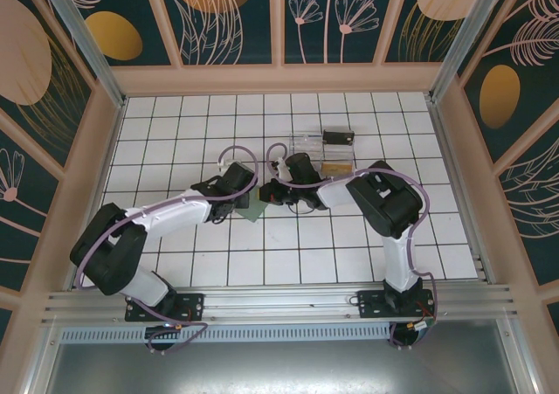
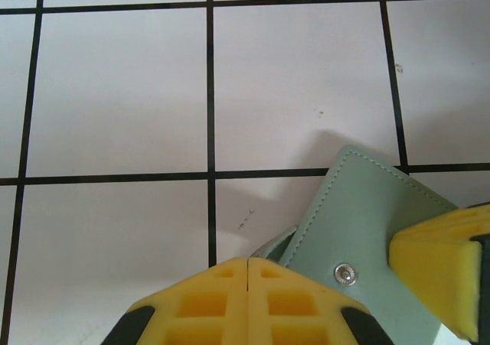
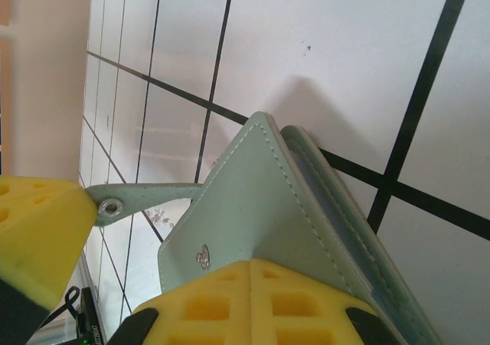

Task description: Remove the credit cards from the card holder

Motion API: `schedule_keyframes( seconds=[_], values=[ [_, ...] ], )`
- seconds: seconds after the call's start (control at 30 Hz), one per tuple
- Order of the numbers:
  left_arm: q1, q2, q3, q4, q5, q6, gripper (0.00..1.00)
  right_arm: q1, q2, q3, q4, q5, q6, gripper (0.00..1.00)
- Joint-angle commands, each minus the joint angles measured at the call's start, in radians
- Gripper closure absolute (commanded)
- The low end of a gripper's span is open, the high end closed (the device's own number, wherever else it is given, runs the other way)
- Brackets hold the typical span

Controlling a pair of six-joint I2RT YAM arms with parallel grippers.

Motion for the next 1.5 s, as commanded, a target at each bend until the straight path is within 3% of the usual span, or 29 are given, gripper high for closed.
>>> schedule_keyframes(
  seconds=[0.0, 0.07, 0.2, 0.37, 0.53, 0.77, 1.1, 1.47],
  values=[
    [0.006, -0.063, 0.009, -0.032, -0.003, 0.009, 1.0, -0.008, 0.001, -0.018, -0.152, 0.112, -0.07, 1.0],
    [0.006, -0.091, 0.026, -0.045, 0.025, 0.006, 1.0, -0.008, -0.066, -0.007, -0.181, 0.127, -0.104, 0.95],
    [0.007, -0.171, 0.042, -0.023, 0.134, -0.007, 1.0, -0.008, -0.193, 0.036, -0.272, 0.19, -0.17, 0.73],
    [0.004, -0.255, 0.031, 0.045, 0.273, -0.035, 1.0, -0.008, -0.306, 0.018, -0.304, 0.224, -0.164, 0.61],
    [-0.001, -0.286, 0.016, 0.071, 0.303, -0.041, 1.0, -0.009, -0.372, -0.057, -0.264, 0.205, -0.124, 0.51],
    [-0.001, -0.26, -0.036, 0.093, 0.251, -0.051, 1.0, -0.008, -0.306, -0.117, -0.17, 0.134, -0.061, 0.53],
    [0.008, -0.25, -0.073, -0.001, 0.015, -0.095, 1.0, -0.003, -0.2, -0.105, -0.13, 0.11, -0.027, 0.56],
    [0.033, -0.215, -0.109, -0.07, -0.127, -0.15, 1.0, 0.003, -0.134, -0.116, -0.093, 0.07, 0.03, 0.61]
  ],
)
